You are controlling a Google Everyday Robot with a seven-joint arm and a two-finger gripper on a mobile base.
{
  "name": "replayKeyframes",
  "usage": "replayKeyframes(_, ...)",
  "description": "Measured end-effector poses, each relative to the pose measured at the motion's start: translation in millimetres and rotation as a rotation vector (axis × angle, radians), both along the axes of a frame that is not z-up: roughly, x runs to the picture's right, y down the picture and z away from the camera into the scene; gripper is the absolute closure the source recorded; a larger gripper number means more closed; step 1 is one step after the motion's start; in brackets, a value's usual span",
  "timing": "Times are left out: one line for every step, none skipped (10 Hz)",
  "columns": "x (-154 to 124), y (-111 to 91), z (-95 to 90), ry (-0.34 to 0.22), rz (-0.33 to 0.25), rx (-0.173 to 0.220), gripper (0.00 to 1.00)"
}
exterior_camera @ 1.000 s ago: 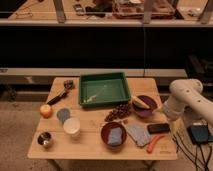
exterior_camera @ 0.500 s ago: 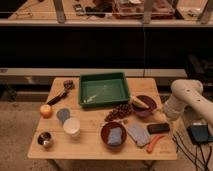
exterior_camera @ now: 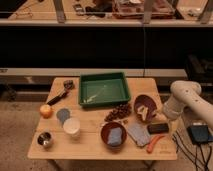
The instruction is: Place eraser in plastic cup
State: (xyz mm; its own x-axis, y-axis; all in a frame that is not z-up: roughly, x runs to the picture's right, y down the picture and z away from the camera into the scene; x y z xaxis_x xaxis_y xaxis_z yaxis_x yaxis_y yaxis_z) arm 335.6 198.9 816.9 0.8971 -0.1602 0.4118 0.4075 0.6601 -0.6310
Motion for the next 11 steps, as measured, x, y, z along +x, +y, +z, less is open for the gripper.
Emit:
replayKeyframes(1, 1, 2.6, 0.004, 0.005, -0.005, 0.2)
replayKeyframes(2, 4, 5.9, 0.01, 0.01, -0.012, 0.2)
replayKeyframes(1, 5, 8.0, 0.013, 0.009, -0.016, 0.2)
replayKeyframes(1, 6, 9.1, 0.016, 0.007, -0.017, 0.2)
replayKeyframes(1, 6, 7.9, 0.021, 0.001, -0.011, 0.2)
replayKeyframes(-1, 4, 0.2, 0.033, -0.015, 0.002, 0.2)
replayKeyframes(-3, 2, -4.0, 0.04, -0.024, 0.012, 0.2)
replayKeyframes(-6, -1, -9.2, 0.042, -0.034, 0.019, 0.2)
replayKeyframes(-9, -5, -19.2, 0.044, -0.046, 0.027, 0.2)
replayKeyframes(-11, -7, -26.7, 0.047, -0.055, 0.03, 0.2)
replayKeyframes(-12, -9, -32.2, 0.049, -0.062, 0.033, 0.2)
